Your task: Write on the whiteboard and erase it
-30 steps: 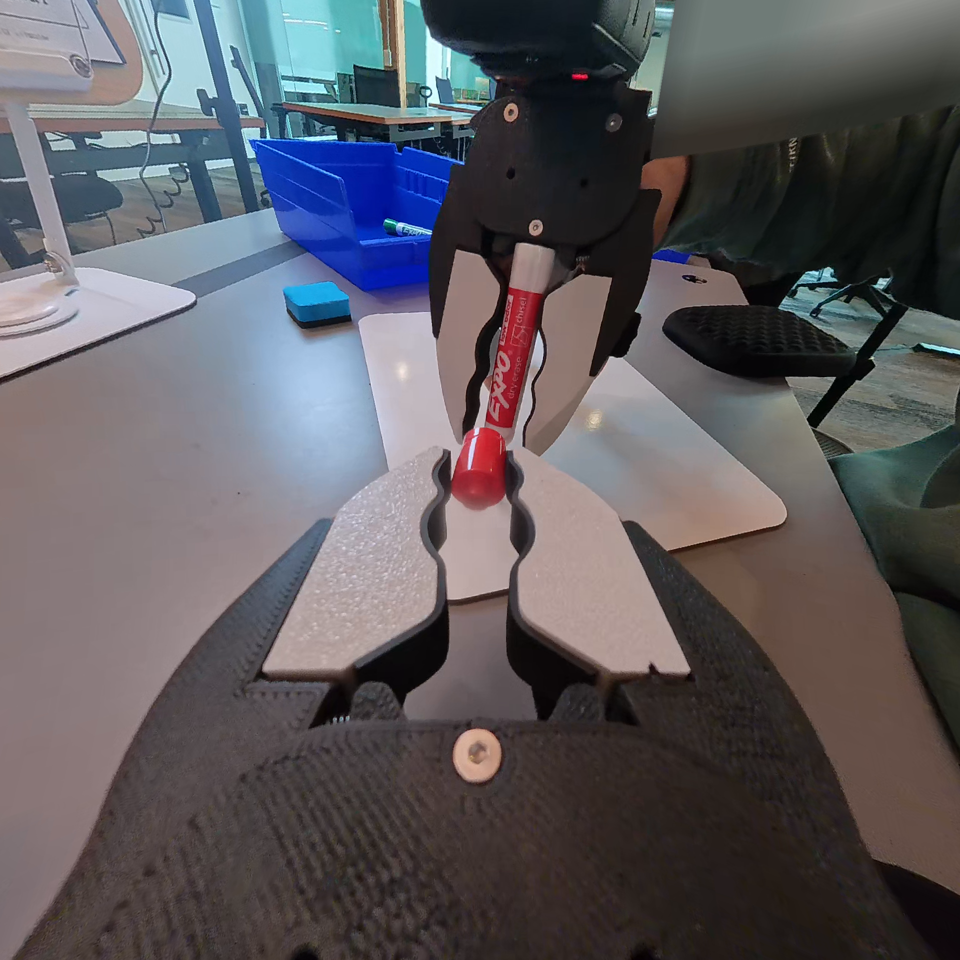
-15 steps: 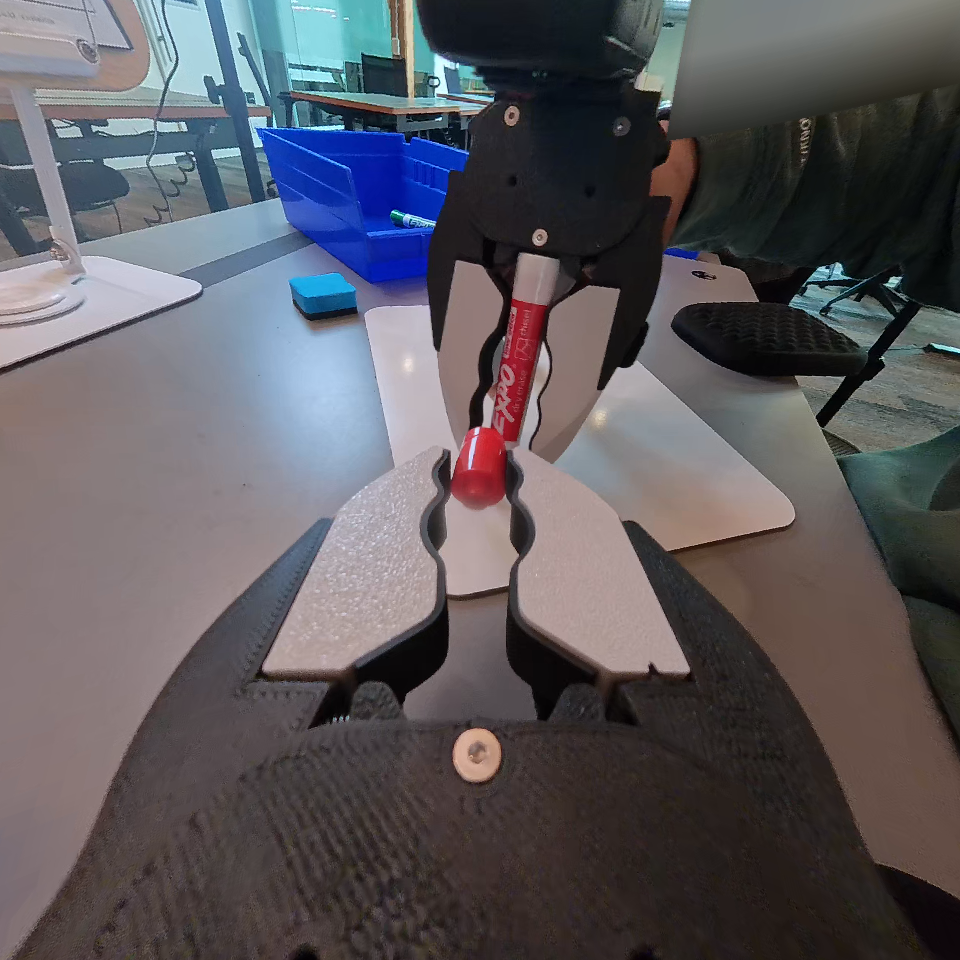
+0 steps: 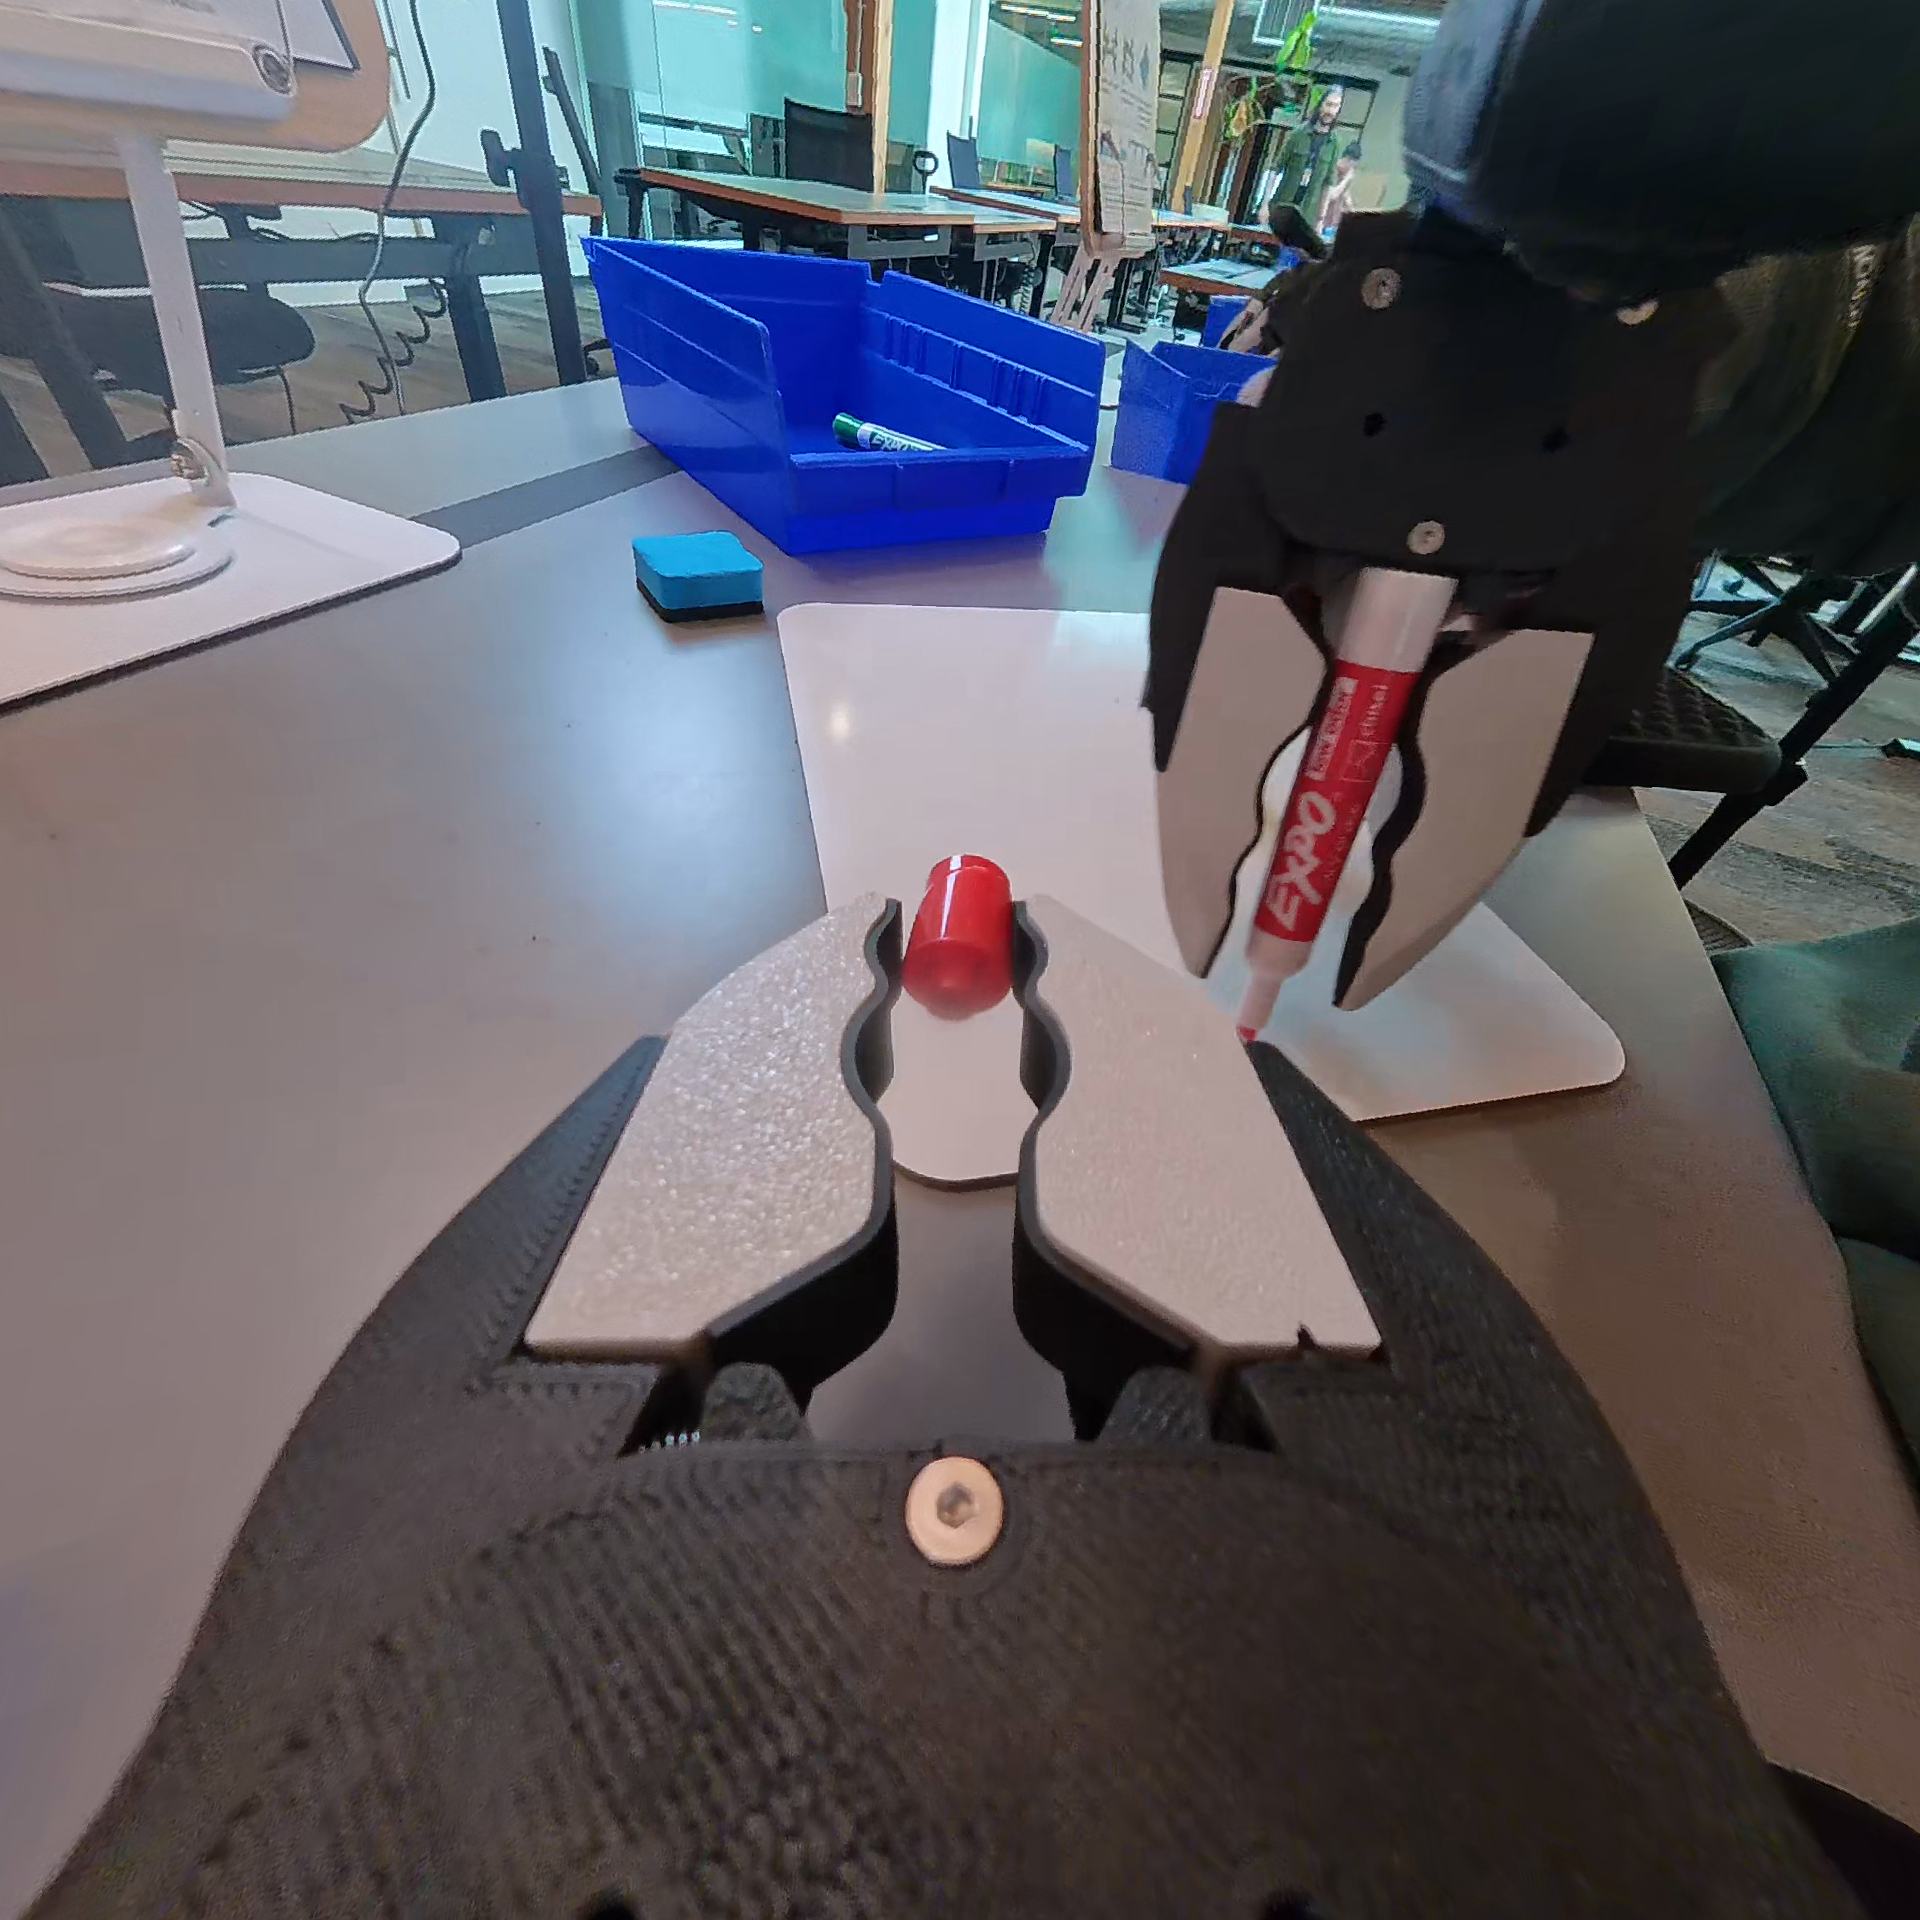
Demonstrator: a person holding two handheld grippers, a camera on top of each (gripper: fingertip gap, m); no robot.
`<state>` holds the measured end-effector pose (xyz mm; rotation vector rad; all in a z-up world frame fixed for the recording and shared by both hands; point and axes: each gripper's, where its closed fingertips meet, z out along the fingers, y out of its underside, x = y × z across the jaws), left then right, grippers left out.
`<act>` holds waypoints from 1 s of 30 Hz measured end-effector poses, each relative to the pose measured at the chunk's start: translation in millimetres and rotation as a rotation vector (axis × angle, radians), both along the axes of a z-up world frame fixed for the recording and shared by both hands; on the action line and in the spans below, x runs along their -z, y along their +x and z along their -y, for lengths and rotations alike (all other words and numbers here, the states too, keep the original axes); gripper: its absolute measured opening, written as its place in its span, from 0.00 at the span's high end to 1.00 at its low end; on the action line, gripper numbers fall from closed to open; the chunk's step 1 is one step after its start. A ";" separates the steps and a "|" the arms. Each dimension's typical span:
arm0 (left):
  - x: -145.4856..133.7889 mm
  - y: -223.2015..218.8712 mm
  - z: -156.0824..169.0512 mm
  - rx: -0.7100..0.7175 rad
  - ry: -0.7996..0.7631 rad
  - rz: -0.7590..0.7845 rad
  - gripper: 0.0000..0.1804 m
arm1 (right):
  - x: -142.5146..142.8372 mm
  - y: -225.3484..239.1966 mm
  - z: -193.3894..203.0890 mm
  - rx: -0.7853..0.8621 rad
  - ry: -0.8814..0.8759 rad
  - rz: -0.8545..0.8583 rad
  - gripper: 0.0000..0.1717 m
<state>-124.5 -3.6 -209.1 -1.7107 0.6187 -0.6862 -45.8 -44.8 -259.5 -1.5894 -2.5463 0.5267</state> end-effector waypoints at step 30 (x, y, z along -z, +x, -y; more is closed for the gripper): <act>-0.6 -0.7 0.5 -0.002 0.003 -0.001 0.89 | -18.7 -27.7 -58.4 0.064 0.039 -0.082 0.80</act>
